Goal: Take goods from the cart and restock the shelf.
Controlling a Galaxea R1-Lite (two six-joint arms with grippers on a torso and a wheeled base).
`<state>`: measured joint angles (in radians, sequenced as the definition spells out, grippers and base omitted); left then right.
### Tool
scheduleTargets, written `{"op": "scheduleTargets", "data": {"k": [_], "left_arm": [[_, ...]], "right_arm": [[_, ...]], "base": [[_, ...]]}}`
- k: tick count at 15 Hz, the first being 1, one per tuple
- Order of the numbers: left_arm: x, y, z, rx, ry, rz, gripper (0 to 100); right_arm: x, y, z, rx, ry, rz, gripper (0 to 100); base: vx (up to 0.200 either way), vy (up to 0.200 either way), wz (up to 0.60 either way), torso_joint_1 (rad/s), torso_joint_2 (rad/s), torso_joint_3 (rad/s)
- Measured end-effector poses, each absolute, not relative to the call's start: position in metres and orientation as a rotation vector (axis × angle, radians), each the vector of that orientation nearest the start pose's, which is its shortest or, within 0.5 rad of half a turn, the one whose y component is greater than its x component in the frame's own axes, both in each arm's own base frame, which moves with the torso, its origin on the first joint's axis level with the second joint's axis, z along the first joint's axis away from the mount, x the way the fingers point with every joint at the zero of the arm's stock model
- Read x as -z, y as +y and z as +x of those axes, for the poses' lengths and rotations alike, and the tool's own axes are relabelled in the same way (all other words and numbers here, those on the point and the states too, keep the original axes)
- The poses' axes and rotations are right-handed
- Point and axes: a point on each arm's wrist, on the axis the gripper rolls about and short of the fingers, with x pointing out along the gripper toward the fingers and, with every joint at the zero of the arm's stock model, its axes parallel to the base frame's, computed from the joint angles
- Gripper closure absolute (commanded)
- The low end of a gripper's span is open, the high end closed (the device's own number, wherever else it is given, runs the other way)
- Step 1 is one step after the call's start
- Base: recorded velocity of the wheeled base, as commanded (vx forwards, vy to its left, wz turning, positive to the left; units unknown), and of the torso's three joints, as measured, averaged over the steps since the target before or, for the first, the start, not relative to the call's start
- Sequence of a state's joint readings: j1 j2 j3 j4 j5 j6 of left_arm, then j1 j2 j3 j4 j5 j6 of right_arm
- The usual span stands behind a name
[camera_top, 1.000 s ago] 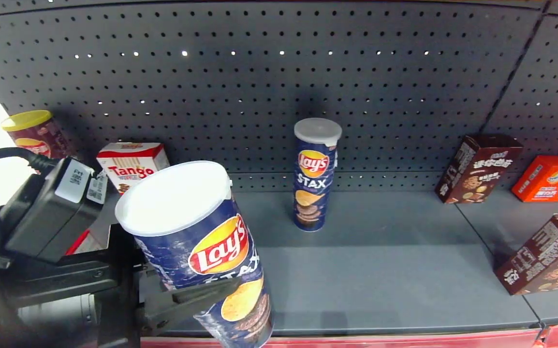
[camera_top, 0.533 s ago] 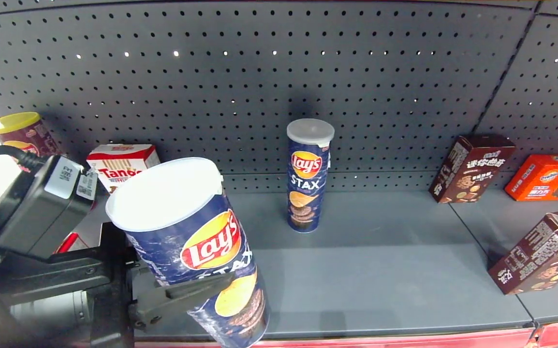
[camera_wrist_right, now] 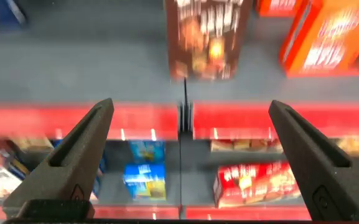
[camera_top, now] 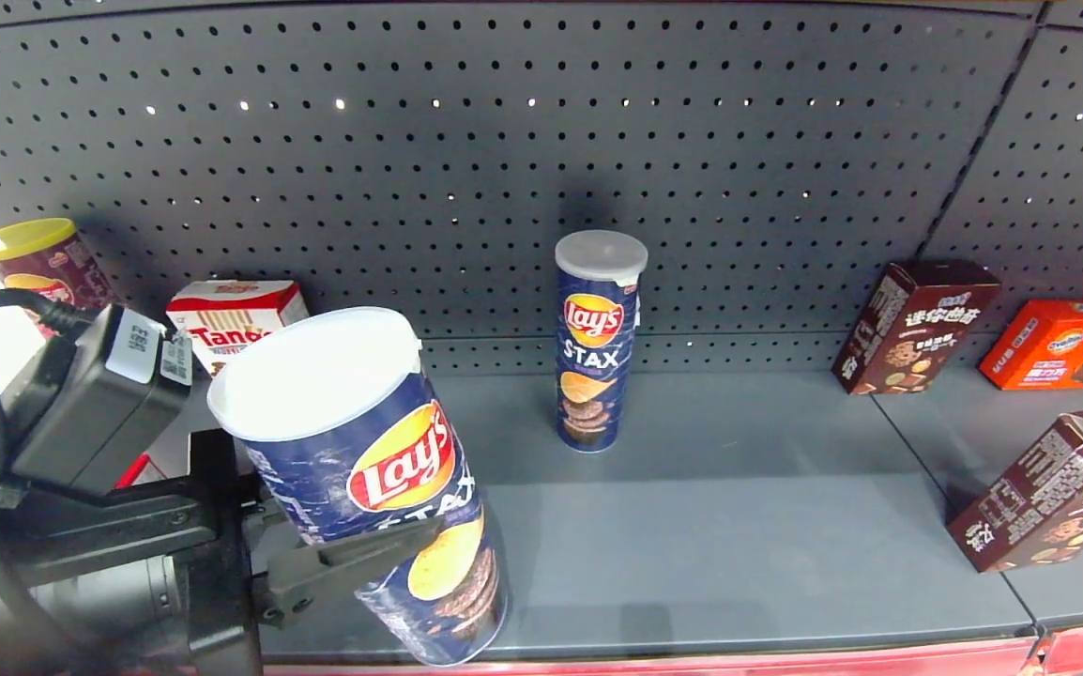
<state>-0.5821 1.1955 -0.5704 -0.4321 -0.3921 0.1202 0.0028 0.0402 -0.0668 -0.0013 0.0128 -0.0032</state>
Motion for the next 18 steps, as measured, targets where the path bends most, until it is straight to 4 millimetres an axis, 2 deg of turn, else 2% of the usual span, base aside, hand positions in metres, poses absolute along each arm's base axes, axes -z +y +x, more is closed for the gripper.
{"op": "scheduleTargets", "data": {"k": [3,5,8,14,18], "left_arm": [[-0.215,-0.104,0.142,0.984,0.156,0.130,100],[-0.213,-0.104,0.142,0.985,0.170,0.127,100],[-0.212,-0.102,0.142,0.972,0.174,0.124,100],[-0.213,-0.098,0.145,0.949,0.169,0.120,100],[-0.214,-0.097,0.146,0.943,0.168,0.119,100]], "right_arm": [[-0.151,0.001,-0.019,-0.091,-0.048,-0.033,0],[-0.192,0.003,-0.006,-0.177,-0.060,-0.066,0],[-0.229,0.008,0.025,-0.330,-0.026,-0.087,0],[-0.273,0.036,0.104,-0.652,0.002,-0.103,0],[-0.286,0.059,0.157,-0.920,-0.066,-0.127,0]], "base": [[0.000,0.000,0.00,0.000,0.00,0.000],[0.000,0.000,0.00,0.000,0.00,0.000],[0.000,0.000,0.00,0.000,0.00,0.000],[0.000,0.000,0.00,0.000,0.00,0.000],[0.000,0.000,0.00,0.000,0.00,0.000]]}}
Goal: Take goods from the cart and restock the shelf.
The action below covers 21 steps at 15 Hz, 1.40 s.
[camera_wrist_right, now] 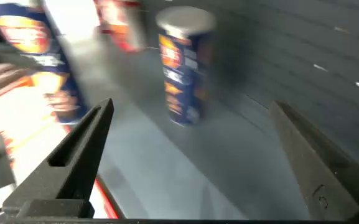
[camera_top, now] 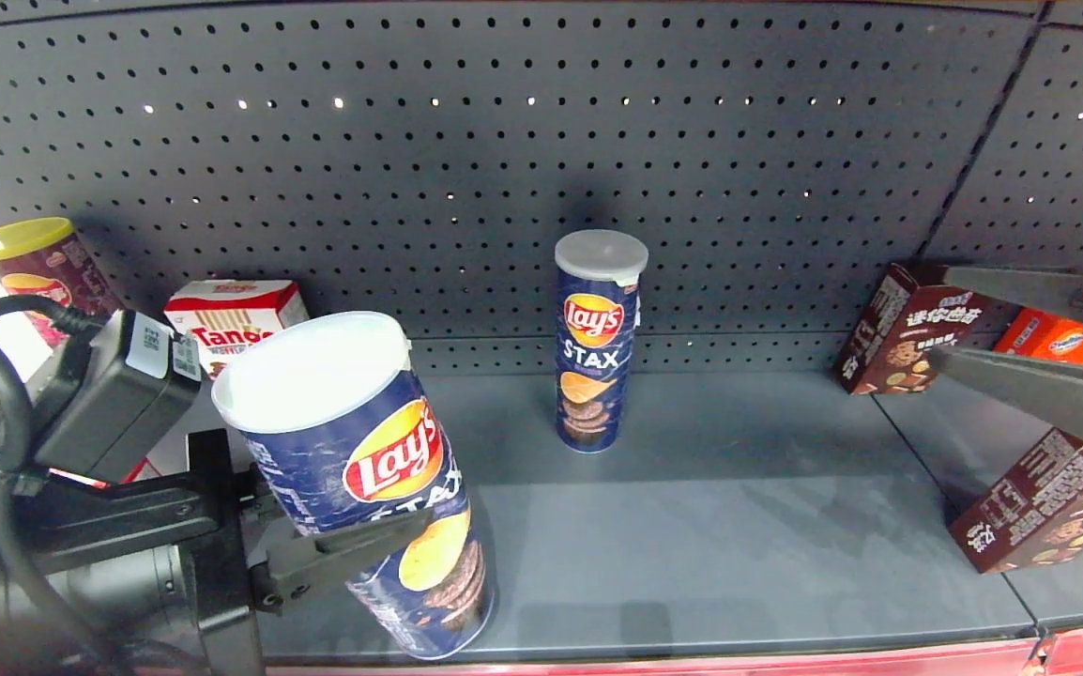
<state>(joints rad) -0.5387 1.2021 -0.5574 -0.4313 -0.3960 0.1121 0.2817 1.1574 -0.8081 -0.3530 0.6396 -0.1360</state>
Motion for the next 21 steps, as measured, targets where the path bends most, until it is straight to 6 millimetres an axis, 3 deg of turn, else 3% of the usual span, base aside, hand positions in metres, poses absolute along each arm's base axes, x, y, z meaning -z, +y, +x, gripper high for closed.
{"op": "scheduleTargets", "data": {"k": [6,21], "left_arm": [[-0.212,-0.098,0.147,0.941,0.177,0.118,100],[-0.216,-0.095,0.150,0.942,0.164,0.111,100]], "right_arm": [[-0.286,0.095,0.213,-1.234,-0.114,-0.202,0],[-0.250,0.146,0.322,-1.282,-0.051,-0.216,0]], "base": [[0.000,0.000,0.00,0.000,0.00,0.000],[0.000,0.000,0.00,0.000,0.00,0.000]]}}
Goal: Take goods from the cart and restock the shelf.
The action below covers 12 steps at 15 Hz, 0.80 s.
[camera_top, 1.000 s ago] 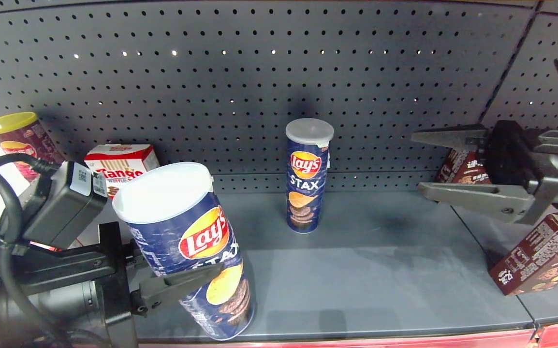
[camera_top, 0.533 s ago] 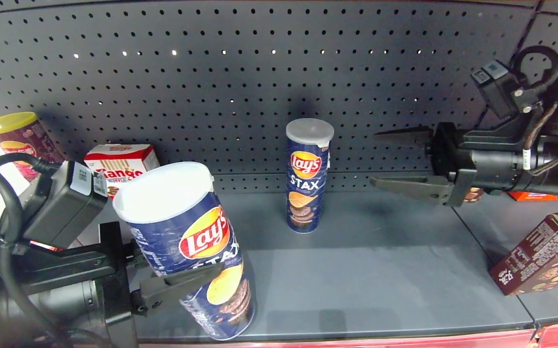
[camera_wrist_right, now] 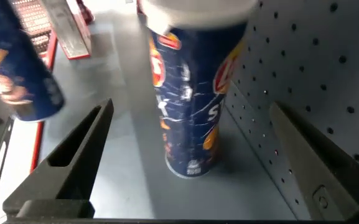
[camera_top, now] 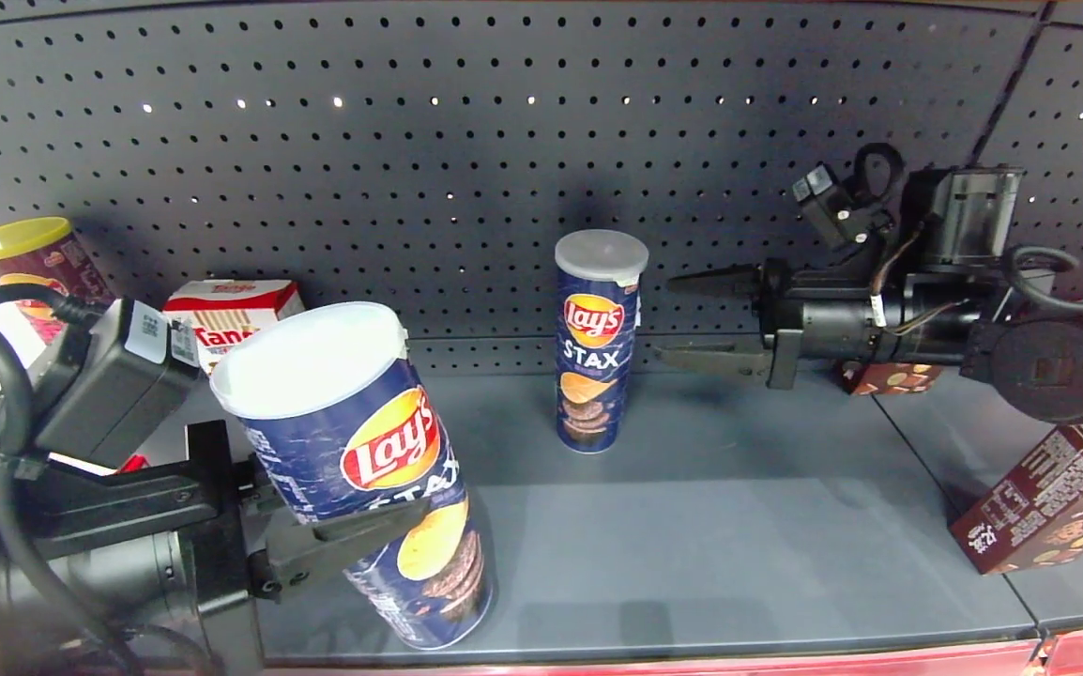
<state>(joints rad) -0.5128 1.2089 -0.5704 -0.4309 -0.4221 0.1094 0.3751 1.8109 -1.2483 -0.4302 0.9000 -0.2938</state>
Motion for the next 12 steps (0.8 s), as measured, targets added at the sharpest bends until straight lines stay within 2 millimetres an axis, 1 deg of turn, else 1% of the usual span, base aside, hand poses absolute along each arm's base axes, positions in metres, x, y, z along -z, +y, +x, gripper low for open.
{"op": "scheduleTargets", "data": {"k": [3,5,7,12], "left_arm": [[-0.219,-0.090,0.154,0.940,0.156,0.103,100],[-0.218,-0.089,0.156,0.937,0.159,0.102,100],[-0.218,-0.090,0.158,0.934,0.163,0.102,100],[-0.217,-0.091,0.160,0.931,0.171,0.102,100]], "right_arm": [[-0.237,0.161,0.335,-1.305,-0.027,-0.210,0],[-0.225,0.169,0.342,-1.300,0.003,-0.207,0],[-0.218,0.174,0.348,-1.306,0.021,-0.203,0],[-0.207,0.184,0.360,-1.310,0.035,-0.201,0]], "base": [[0.000,0.000,0.00,0.000,0.00,0.000],[0.000,0.000,0.00,0.000,0.00,0.000],[0.000,0.000,0.00,0.000,0.00,0.000],[0.000,0.000,0.00,0.000,0.00,0.000]]}}
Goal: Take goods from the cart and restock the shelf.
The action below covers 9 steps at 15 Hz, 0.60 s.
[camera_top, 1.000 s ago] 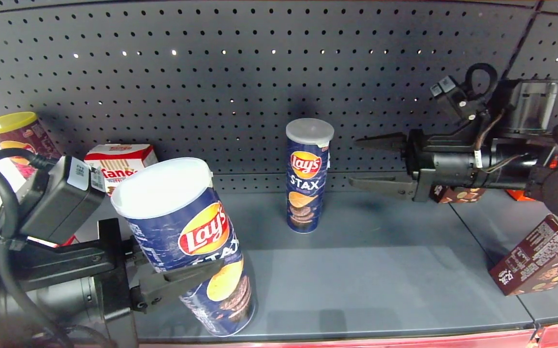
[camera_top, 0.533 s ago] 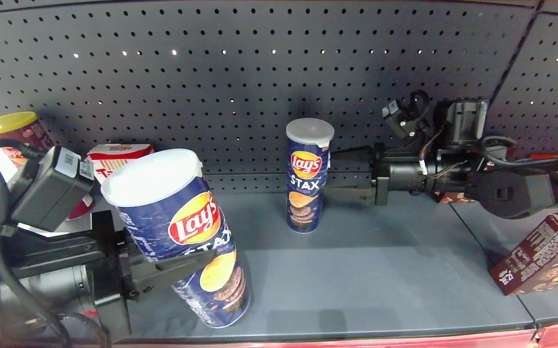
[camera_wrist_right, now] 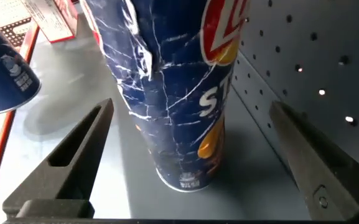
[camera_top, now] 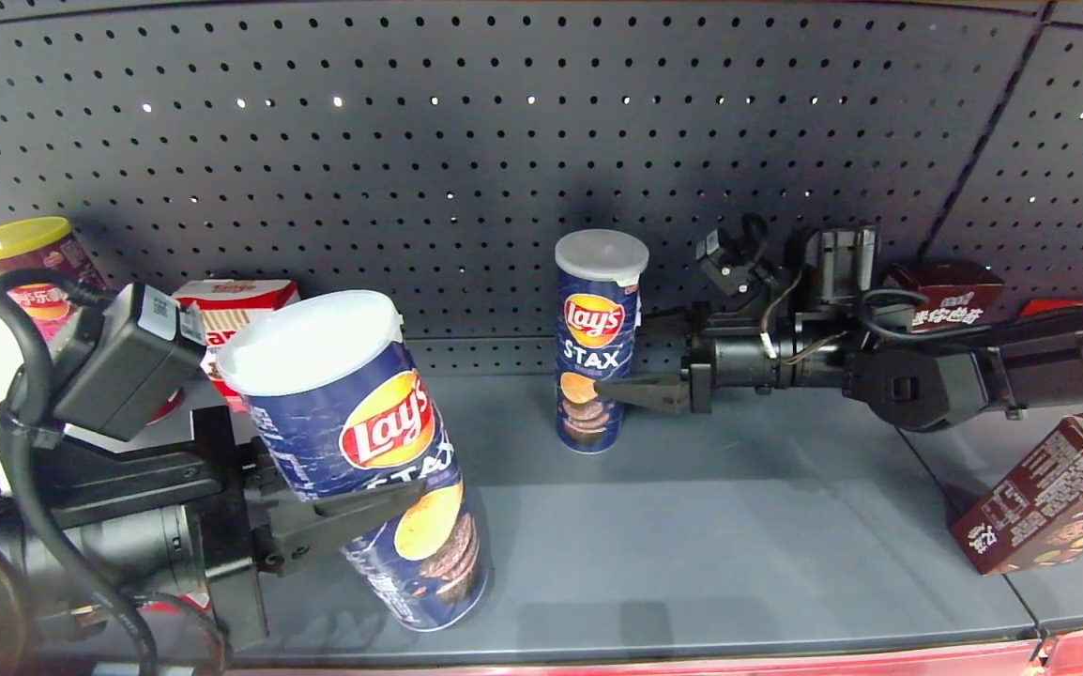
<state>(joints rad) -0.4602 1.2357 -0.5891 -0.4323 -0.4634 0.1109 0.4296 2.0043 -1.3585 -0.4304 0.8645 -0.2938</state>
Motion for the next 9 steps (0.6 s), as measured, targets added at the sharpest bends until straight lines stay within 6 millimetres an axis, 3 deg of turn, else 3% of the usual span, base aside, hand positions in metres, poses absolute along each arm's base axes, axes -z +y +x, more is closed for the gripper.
{"op": "scheduleTargets", "data": {"k": [9], "left_arm": [[-0.216,-0.090,0.162,0.924,0.175,0.102,100]], "right_arm": [[-0.188,0.205,0.372,-1.282,0.069,-0.210,0]], "base": [[0.000,0.000,0.00,0.000,0.00,0.000]]}}
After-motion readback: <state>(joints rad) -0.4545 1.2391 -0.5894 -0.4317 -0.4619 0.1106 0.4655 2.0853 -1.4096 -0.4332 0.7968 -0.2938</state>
